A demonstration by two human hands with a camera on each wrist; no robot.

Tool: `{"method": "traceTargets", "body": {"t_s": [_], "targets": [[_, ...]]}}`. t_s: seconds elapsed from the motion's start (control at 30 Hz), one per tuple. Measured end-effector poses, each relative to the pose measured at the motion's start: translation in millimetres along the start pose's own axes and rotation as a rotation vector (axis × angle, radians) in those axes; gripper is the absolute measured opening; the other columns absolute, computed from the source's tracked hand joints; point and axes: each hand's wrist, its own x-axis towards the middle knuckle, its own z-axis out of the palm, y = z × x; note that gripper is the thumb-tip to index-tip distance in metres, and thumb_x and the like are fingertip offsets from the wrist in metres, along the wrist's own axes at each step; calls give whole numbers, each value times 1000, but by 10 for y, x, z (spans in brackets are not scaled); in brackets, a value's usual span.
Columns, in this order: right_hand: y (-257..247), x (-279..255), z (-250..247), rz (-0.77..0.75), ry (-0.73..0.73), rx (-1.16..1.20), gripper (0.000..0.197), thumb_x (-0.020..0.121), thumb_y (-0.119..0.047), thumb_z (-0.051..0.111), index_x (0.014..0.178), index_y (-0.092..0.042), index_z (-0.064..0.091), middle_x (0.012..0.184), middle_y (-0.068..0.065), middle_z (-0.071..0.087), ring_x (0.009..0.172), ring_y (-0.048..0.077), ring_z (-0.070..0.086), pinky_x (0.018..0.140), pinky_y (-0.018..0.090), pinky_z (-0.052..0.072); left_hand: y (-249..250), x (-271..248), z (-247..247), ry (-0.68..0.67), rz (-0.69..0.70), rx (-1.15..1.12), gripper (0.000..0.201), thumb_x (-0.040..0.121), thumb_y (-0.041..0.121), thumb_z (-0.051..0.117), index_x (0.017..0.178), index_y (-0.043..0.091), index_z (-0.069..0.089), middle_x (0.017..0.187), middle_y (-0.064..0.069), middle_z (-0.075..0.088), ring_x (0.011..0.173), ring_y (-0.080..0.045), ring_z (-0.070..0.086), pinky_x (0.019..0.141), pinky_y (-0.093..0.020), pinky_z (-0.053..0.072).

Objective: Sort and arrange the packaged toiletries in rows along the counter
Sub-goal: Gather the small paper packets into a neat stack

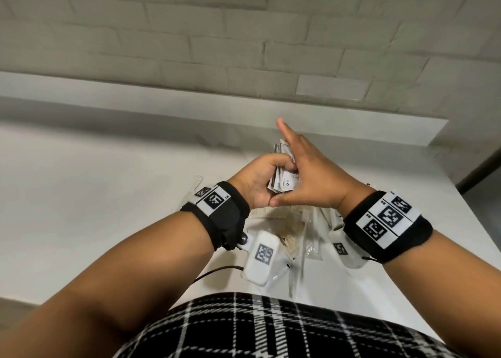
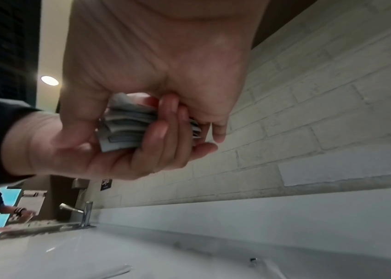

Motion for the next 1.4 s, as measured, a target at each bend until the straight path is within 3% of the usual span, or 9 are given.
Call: {"method": "traceTargets", "body": {"t_s": [0.13,0.33,0.53,0.67,0.8,0.97,1.13,1.23,1.4], "targets": [[-30,0,20,-32,31,-131,133,56,-52,80,149,-39,-14,123,0,44,119,17,42,107,34,30,-39,13,40,10,1,17,40,83,3,36,48,11,55,44,-2,52,37,-13,54,39,-16,43],[-8,-12,37,-50,49,-232,129,57,-53,77,150,-35,-12,120,1,41,118,19,40,108,37,28,0,-21,69,7,6,-53,29,97,26,42,79,11,60,61,-4,62,53,-16,64,48,-22,52],[10,20,38,76,-9,15,140,53,-57,83,148,-37,-18,153,2,21,142,20,18,114,39,19,-40,46,2,157,235,35,11,97,10,50,98,7,60,76,-9,68,68,-22,68,61,-34,56],[-38,56,31,302,106,797,80,92,-50,44,153,-29,-4,158,4,25,139,13,31,107,26,36,-63,61,-67,125,354,-162,26,101,17,44,123,6,55,100,-12,70,85,-23,71,75,-44,59],[-186,153,217,292,115,698,43,103,-37,32,145,-29,31,131,1,56,105,20,60,81,38,52,-10,88,28,309,441,-100,35,103,36,34,120,11,51,102,-12,66,89,-25,67,69,-37,57],[-336,259,282,339,245,717,29,103,-27,35,127,-13,41,106,5,60,75,14,59,57,31,47,73,143,28,471,531,-84,35,102,47,27,100,20,50,91,-9,65,79,-25,65,59,-31,53],[-189,333,315,391,132,751,22,100,-26,44,119,-15,45,96,4,63,71,17,61,55,31,44,14,170,-165,430,442,-6,38,98,49,39,105,16,54,93,-15,67,74,-28,65,56,-33,49],[24,385,384,426,4,819,13,98,-25,50,107,-16,52,81,5,65,62,18,59,49,29,40,2,138,-433,332,362,121,32,93,35,59,103,5,61,91,-15,70,80,-27,69,73,-38,56],[176,666,544,436,-170,719,24,95,-24,55,116,-12,57,79,2,64,60,11,54,48,24,38,173,148,-882,278,138,249,16,91,19,61,100,6,61,84,-11,68,75,-22,69,67,-32,59]]}}
